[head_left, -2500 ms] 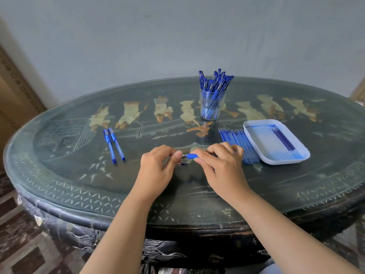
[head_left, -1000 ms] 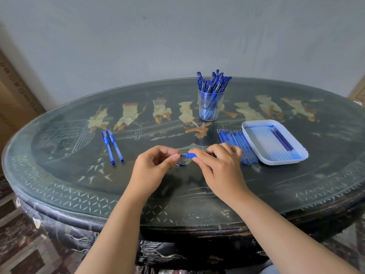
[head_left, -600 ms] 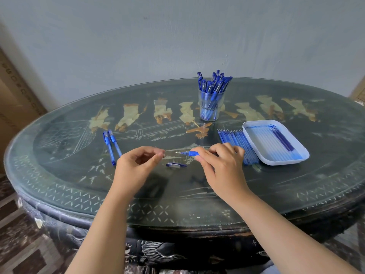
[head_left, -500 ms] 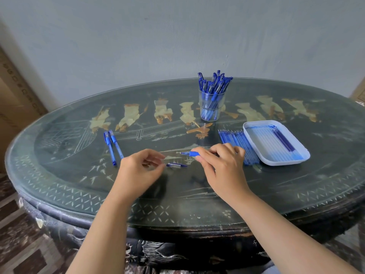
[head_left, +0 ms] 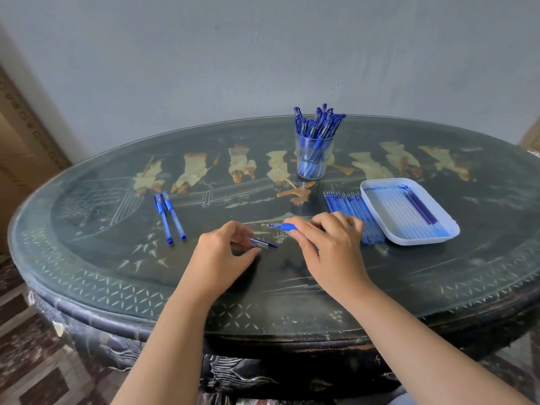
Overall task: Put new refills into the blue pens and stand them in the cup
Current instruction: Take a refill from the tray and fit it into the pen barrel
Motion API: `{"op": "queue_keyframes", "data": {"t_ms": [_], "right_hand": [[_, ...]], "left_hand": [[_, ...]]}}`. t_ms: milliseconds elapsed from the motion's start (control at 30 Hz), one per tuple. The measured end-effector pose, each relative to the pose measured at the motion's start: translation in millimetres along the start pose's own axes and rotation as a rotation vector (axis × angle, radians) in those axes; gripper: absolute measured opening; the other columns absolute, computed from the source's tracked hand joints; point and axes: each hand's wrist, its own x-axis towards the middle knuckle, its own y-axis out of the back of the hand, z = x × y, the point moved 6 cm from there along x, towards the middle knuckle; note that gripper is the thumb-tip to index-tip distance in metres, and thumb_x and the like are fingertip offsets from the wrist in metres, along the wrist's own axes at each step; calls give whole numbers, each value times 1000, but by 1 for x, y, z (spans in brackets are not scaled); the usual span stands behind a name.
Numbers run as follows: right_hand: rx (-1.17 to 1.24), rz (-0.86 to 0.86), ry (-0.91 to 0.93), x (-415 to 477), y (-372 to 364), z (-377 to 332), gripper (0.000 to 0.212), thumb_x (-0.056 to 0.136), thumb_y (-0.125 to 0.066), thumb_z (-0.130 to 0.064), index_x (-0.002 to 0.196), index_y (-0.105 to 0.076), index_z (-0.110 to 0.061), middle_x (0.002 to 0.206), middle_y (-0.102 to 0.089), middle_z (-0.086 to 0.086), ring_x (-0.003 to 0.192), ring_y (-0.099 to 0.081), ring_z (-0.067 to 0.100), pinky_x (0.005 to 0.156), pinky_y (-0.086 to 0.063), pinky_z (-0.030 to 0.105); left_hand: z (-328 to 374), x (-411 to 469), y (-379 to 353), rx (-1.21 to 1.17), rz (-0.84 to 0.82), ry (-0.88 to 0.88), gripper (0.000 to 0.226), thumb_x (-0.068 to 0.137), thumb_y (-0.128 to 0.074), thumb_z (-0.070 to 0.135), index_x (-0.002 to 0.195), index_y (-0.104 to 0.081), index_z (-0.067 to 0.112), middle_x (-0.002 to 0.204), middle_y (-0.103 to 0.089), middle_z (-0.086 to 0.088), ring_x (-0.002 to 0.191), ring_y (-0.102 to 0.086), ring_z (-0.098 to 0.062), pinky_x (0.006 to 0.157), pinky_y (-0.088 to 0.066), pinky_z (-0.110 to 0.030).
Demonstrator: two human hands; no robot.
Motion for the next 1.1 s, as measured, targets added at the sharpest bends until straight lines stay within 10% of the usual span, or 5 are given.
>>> {"op": "queue_keyframes", "data": {"t_ms": [433,700,833,1100], "right_hand": [[107,6,-131,10,14,-5,25,96,-51,-35,103,-73,-26,68,-60,-13,71,-55,17,75,-27,34],[901,-240,-716,20,14,-26,17,89,-68,-31,104,-76,-27,101,-60,-2,83,-54,-8,75,-42,9],[1049,-289,-809,20,12,-26,16,91,-66,-34,103,-76,-32,110,-70,-9,102,-62,-1,88,-48,17],[1112,-247,-861,46,27,-5,12,91,-65,-24,93,-77,-21,84,-72,-8,78,-61,6,73,-47,29]], "left_hand": [[6,-3,17,-123,55,31,43,57,-80,52,88,-66,26,81,-69,17,84,-60,2,73,-42,-7],[42,-7,-15,-713,-211,93,32,64,-82,20,89,-69,5,87,-74,-10,87,-71,-28,85,-57,-38],[42,-7,-13,-768,-212,88,18,72,-77,9,87,-69,5,78,-72,-8,77,-69,-24,72,-57,-29],[33,-6,-4,-650,-222,89,11,75,-78,-1,84,-73,6,71,-69,-10,62,-63,-21,62,-53,-25]]}}
